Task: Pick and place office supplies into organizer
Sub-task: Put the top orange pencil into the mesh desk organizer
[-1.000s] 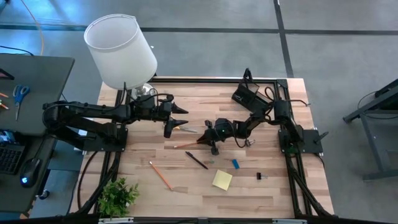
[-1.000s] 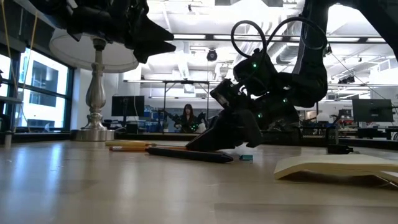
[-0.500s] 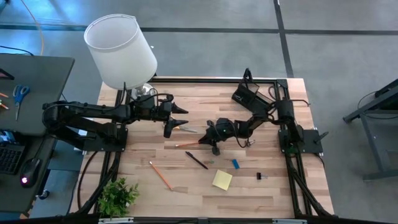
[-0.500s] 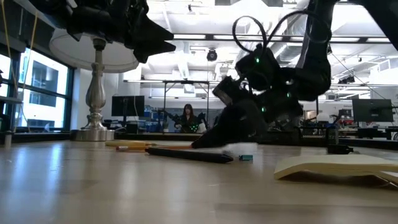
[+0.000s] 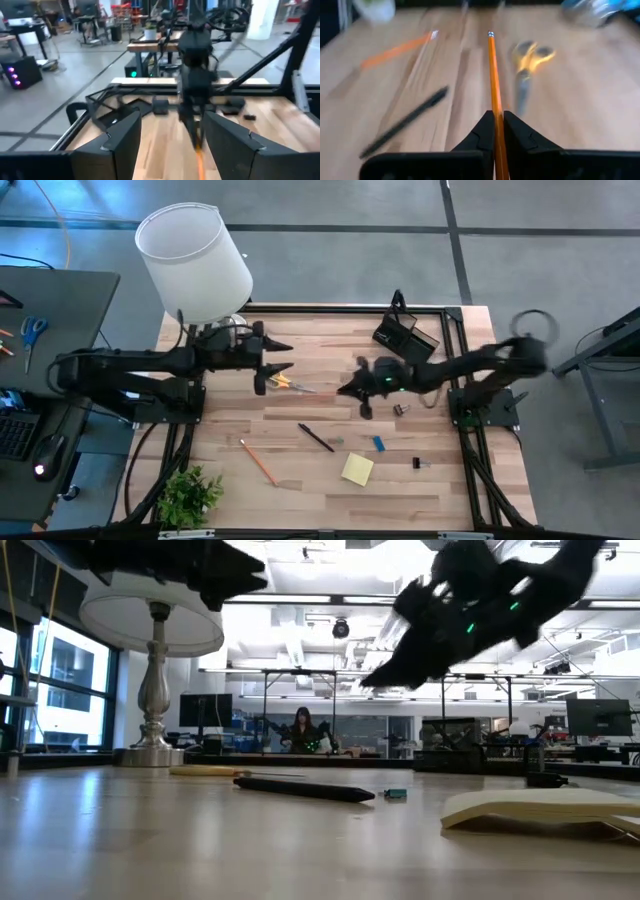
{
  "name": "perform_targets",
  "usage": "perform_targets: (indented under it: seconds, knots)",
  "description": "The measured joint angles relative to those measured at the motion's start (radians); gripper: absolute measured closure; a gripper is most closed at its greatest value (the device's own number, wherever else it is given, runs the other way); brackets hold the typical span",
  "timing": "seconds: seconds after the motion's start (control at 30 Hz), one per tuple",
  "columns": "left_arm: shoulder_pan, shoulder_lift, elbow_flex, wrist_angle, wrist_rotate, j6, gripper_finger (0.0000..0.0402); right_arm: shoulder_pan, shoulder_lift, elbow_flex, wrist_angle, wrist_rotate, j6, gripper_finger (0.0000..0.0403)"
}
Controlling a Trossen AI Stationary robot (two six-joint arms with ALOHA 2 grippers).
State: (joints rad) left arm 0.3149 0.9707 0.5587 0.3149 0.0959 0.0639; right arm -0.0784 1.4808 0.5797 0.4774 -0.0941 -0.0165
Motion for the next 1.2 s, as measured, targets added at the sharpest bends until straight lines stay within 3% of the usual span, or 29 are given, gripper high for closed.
perform_targets:
  seconds: [0.2,0.33,0.47,0.87,1.2]
  knots:
    - [-0.001,0.007,0.000,0.007,0.069,-0.024,0.0197,0.000,-0.335,-0.121,0.033,0.164,0.027,0.0398]
    - [0.000,0.034,-0.001,0.059,0.059,-0.042,0.0197,0.000,-0.482,-0.170,0.049,0.181,0.019,0.0398]
    - [-0.001,0.103,-0.001,0.190,0.042,-0.061,0.0197,0.015,-0.541,-0.190,0.145,0.168,0.017,0.0398]
    - [-0.001,0.426,-0.001,0.874,0.053,-0.219,0.0197,0.062,-0.415,-0.190,0.437,0.154,-0.037,0.0398]
    - [-0.017,0.507,-0.001,0.950,0.101,-0.250,0.0197,0.032,-0.164,-0.182,0.715,0.153,-0.024,0.0397]
